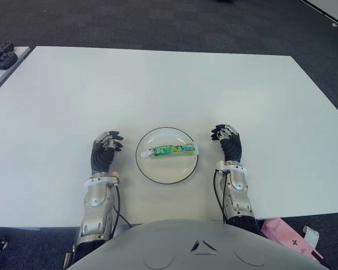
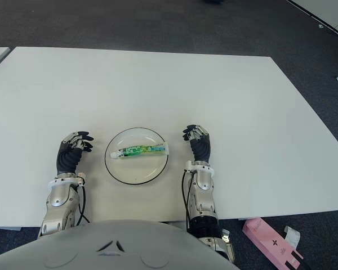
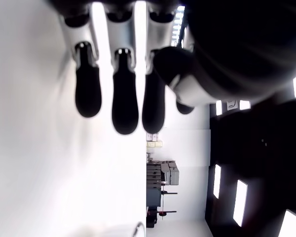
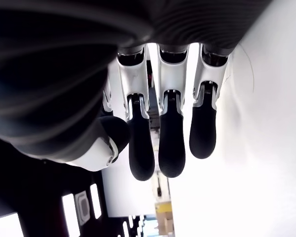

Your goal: Put the toothpaste on the table into the plate.

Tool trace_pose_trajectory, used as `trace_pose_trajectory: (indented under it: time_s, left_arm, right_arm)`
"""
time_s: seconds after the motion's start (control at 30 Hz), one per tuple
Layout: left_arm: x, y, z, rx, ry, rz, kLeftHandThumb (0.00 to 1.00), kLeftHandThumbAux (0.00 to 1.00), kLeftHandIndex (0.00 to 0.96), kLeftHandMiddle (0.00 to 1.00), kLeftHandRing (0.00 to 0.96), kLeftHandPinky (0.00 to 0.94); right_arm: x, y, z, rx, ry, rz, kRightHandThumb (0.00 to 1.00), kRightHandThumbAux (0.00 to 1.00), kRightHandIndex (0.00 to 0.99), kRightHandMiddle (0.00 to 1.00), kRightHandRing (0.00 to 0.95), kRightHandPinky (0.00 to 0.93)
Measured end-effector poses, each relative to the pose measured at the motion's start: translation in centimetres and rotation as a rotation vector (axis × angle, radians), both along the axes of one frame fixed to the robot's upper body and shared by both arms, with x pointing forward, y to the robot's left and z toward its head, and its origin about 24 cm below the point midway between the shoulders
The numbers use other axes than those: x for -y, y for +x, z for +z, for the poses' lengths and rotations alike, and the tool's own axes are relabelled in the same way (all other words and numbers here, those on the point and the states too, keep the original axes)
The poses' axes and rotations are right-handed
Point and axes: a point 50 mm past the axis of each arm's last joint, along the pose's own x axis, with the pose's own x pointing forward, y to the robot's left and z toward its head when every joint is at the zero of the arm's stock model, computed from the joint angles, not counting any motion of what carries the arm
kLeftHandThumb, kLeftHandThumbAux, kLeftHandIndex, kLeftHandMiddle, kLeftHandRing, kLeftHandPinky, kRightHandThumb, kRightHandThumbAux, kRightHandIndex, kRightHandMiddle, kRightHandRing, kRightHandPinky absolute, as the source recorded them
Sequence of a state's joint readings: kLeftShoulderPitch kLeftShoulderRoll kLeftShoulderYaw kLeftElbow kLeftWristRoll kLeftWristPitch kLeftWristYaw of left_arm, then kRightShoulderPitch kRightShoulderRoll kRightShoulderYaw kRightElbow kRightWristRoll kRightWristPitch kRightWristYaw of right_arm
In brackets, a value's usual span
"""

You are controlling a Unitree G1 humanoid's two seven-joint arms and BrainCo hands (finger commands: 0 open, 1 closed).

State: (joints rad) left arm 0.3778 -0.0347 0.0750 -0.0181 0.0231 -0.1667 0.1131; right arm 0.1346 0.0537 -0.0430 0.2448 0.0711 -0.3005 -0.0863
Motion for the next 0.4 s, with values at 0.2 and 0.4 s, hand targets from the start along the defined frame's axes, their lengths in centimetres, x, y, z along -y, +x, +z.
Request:
trace_pose_trajectory:
  time_s: [0.2,0.4]
  left_arm:
    - [-0.06,-0.02,0.00,0.000,0.001,0.002,0.833,0.683,0.399,0.489,0.583,0.557]
    - [-0.18,-0.03,0.01,0.000,0.002,0.005,0.833,0.683,0.398,0.489,0.581,0.553]
  right_arm:
    - [0.13,-0.59,0.14,-0.025,-0.001,-0.005,0.707,0.725,0.432,0.552,0.556,0.551]
    - [0.07,-0.74,0.20,-0.046,0.000,-0.005,0.709,0.724,0.432,0.538,0.543,0.545]
